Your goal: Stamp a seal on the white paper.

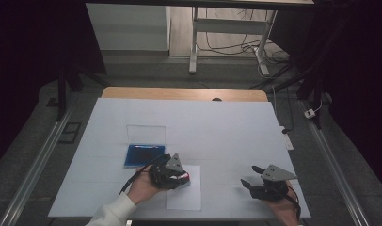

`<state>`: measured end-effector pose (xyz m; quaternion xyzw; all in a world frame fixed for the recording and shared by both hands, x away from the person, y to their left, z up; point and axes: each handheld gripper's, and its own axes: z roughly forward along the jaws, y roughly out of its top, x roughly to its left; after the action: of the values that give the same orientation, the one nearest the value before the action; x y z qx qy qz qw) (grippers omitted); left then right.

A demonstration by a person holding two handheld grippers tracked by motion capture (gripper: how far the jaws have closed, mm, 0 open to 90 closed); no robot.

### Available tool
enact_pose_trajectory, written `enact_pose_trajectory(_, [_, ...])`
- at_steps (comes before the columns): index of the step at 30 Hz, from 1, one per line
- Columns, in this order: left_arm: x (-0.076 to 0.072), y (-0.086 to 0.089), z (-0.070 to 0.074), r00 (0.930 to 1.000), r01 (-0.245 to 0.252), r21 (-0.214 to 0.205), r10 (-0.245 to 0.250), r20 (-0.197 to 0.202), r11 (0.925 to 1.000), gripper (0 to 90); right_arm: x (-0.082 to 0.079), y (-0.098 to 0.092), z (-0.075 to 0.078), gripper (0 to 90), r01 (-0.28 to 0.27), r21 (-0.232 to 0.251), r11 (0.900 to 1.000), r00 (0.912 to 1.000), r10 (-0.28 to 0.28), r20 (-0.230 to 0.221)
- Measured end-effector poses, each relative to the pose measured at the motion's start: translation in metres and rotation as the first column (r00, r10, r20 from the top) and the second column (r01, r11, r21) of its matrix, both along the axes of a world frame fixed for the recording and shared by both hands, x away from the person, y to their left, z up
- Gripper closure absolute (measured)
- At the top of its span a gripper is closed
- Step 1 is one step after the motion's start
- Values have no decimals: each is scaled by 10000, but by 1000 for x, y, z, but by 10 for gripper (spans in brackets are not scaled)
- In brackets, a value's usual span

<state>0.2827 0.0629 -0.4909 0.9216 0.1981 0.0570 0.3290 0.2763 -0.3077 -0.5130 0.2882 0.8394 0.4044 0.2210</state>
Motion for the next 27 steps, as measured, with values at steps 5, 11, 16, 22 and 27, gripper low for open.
enact_pose_trajectory(5, [0, -2, -1, 10000, 39, 45, -39, 6, 10000, 702, 0, 0, 0, 311, -19, -9, 10000, 10000, 19, 0])
enact_pose_trajectory(11, [1, -3, -1, 10000, 50, 70, -50, -6, 10000, 702, 0, 0, 0, 311, 10, 10, 10000, 10000, -10, -7])
enact_pose_trajectory(16, [2, -3, -3, 10000, 47, 143, -47, -20, 9999, 702, 0, 0, 0, 311, 15, -6, 10000, 10000, -15, -4])
enact_pose_trajectory(22, [2, -5, -4, 10000, 83, 234, -83, -37, 9997, 702, 0, -1, 0, 311, 14, 3, 10000, 10000, -14, -14])
enact_pose_trajectory(27, [2, -6, -5, 9999, 95, 277, -93, -63, 9996, 703, 0, -1, 0, 311, 13, 16, 10000, 10000, -13, 1])
